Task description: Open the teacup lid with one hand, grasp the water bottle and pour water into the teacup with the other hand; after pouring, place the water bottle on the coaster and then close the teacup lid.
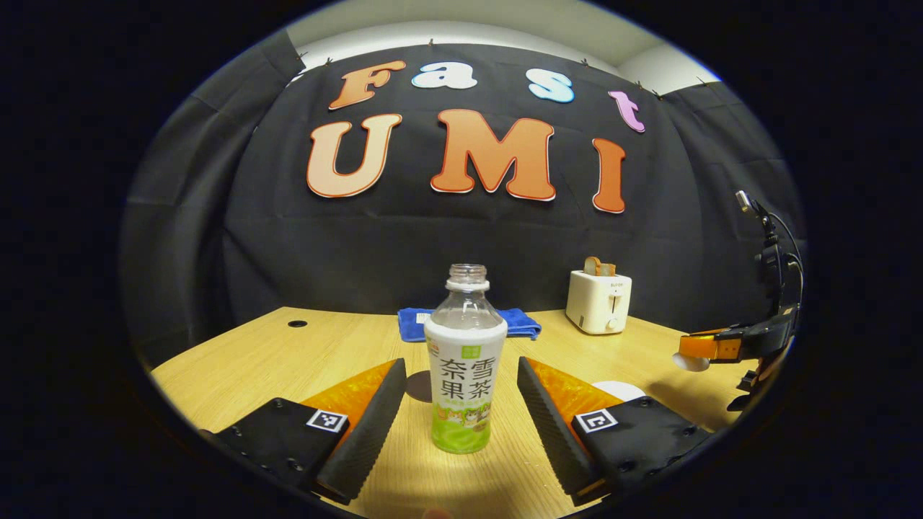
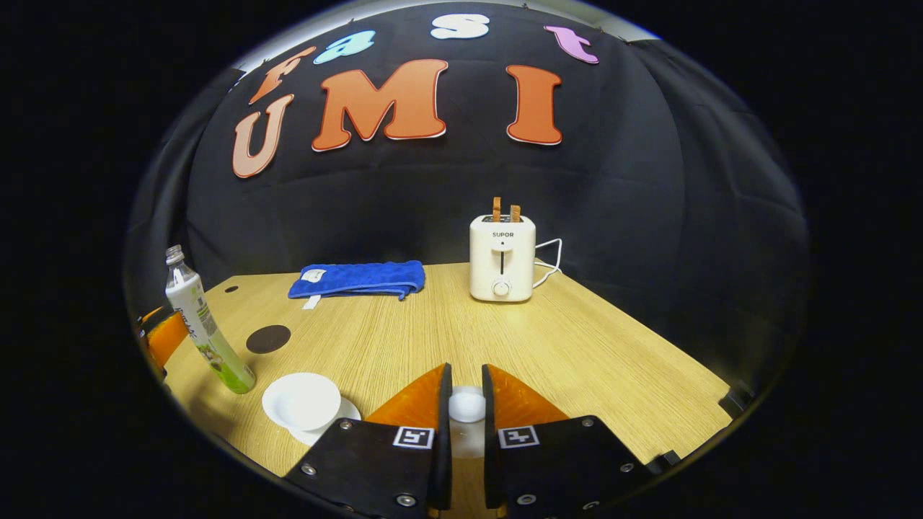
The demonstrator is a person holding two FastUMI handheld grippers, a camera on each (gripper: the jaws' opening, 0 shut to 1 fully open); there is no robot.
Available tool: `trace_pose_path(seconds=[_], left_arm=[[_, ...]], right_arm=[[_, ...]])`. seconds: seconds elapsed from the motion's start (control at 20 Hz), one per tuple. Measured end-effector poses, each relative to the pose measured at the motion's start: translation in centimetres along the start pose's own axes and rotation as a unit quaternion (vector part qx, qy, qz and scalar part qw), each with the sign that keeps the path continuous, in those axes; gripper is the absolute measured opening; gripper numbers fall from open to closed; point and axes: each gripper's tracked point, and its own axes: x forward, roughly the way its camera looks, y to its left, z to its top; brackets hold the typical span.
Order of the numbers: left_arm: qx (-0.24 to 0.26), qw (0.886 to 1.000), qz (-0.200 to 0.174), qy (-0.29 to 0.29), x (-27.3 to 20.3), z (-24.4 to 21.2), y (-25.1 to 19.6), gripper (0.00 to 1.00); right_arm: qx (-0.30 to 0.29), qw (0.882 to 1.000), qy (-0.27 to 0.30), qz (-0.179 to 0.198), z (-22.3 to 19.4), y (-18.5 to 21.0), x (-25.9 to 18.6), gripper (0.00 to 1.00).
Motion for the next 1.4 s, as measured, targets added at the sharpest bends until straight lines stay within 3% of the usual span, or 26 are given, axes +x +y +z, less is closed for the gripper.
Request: trace_pose_path(seconds=[0.75,0.8,0.9,1.05,1.4], left_arm=[[0.019,0.999,0.011,0.048,3.7,-2.8,0.0,0.98],[0.024,0.998,0.017,0.051,3.7,-2.8,0.2,0.96],[0.025,0.998,0.013,0.048,3.8,-2.7,0.2,0.72],[0.033,0.998,0.009,0.048,3.5,-2.7,0.2,0.63],[0.122,0.992,0.014,0.020,2.1,0.4,0.5,0.63]], right_arm=[[0.022,1.000,-0.004,0.009,0.5,-0.3,-0.7,0.18],[0.023,1.000,-0.004,0.009,0.5,-0.4,-0.7,0.18],[0.024,1.000,-0.004,0.009,0.5,-0.5,-0.8,0.18],[0.026,1.000,-0.006,0.009,0.6,-0.5,-0.9,0.18],[0.030,0.999,-0.014,0.007,1.2,-1.0,-1.5,0.18]])
